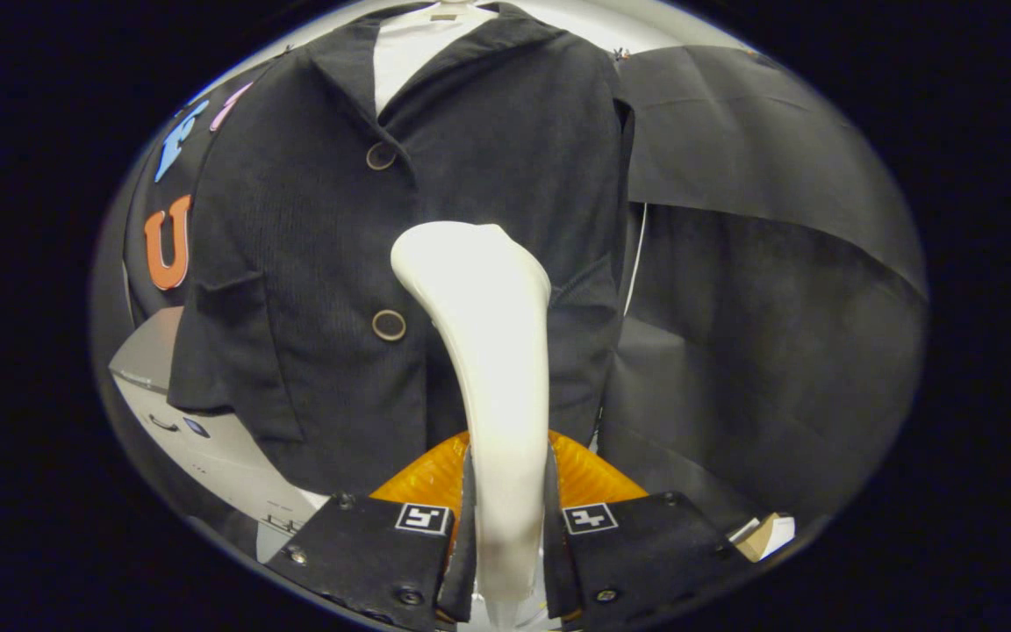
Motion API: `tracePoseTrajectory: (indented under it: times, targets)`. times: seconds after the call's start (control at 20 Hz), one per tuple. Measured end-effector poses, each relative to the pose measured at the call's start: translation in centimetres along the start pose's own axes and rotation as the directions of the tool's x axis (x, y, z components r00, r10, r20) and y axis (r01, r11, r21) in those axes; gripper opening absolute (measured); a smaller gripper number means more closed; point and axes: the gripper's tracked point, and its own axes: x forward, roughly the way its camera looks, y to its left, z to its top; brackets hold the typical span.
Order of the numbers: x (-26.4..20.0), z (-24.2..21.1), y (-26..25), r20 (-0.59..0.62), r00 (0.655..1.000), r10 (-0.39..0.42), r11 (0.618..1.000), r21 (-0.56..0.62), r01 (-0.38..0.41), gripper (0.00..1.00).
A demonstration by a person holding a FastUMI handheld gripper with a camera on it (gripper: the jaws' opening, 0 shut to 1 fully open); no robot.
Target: Iron the clothes twice with a garment steamer, once on the left side and once on the right side.
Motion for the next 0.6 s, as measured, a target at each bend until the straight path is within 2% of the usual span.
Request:
tracePoseTrajectory:
  times: [0.6]
  targets:
    - [1.5,-8.2,0.1,-0.122,0.993,-0.001,1.0,0.011,0.003,0.34]
